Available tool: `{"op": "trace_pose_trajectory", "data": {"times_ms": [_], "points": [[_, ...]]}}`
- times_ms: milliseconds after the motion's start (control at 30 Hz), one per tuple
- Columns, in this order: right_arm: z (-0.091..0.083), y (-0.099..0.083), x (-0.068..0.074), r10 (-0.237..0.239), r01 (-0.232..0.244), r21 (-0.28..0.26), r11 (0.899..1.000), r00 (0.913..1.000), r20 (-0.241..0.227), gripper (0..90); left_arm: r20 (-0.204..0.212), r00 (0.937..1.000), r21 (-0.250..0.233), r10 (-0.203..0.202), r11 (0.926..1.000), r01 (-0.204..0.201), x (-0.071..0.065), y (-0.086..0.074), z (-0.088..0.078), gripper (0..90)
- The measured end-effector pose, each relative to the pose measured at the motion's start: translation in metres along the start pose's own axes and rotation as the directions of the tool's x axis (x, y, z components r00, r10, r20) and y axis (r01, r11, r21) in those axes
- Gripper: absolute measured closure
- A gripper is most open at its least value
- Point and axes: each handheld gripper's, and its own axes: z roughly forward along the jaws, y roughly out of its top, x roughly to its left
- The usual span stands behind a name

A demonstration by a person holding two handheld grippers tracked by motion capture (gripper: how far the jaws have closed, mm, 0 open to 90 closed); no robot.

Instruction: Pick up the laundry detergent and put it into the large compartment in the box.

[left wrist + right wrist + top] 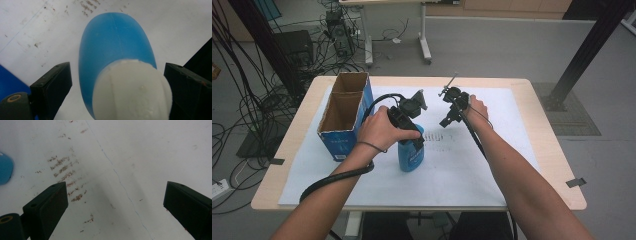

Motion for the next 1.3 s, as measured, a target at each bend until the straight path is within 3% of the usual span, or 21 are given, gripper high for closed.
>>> {"op": "trace_pose_trajectory", "data": {"times_ms": [1300], "points": [[-0.0032,-0.0003,-0.0001,-0.002,0.002,0.001,1.0,0.9999,0.012,5.1,-0.001,1.0,-0.007,-0.005,1.0,0.005,-0.0015,-0.0014,-0.0023,9.2]]}}
